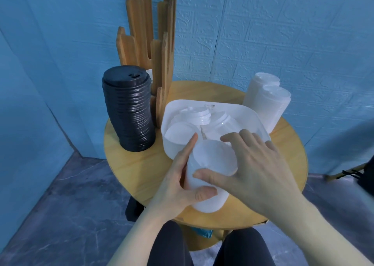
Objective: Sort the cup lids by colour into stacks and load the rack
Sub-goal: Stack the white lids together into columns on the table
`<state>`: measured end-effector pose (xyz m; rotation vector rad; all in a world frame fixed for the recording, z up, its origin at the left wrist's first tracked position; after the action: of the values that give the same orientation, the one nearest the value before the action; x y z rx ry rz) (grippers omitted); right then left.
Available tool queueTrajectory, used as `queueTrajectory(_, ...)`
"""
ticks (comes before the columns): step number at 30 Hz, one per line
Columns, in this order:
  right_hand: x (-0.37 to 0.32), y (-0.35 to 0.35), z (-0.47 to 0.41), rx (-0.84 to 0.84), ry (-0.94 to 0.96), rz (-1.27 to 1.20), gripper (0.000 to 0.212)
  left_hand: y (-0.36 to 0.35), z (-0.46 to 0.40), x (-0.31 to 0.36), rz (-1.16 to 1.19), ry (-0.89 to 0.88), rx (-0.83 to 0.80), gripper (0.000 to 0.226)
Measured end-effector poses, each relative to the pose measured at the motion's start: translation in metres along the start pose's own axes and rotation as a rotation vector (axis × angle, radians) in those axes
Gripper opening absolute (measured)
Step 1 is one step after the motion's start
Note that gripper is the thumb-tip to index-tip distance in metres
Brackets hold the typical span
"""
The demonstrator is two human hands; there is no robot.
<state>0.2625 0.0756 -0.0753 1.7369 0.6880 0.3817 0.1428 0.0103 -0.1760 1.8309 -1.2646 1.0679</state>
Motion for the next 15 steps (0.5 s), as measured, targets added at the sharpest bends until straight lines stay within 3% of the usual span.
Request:
queueTrajectory(3,0.017,-0.017,-0.013,-0.434,0.135,-0.337,0.102,0.0,-0.002,0.002,-0.005,0.001,0.009,0.098)
queueTrajectory(5,0.024,-0.021,-0.021,-0.548,0.205,-0.567,0.094,0.0,-0.002,0.0,-0.003,-0.002,0.007,0.098)
queueTrajectory(10,0.025,-0.021,-0.023,-0.492,0.203,-0.702,0.073,0.0,-0.001,-0.001,0.031,0.0,0.001,0.1)
queueTrajectory(15,0.017,-0.021,-0.012,-0.404,0.028,-0.496,0.086,0.001,0.0,-0.005,0.042,0.028,-0.005,0.107)
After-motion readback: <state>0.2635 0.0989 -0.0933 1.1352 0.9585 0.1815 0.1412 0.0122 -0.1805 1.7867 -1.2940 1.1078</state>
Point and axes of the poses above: each hand's wrist, its own z-axis away from the middle knuckle, its own y-axis out of the back of the hand, x = y × z, the point moved 5 cm from there along -z, towards the middle knuckle, and after that the axes turned 12 degrees about -y, right-handed, at the moved point
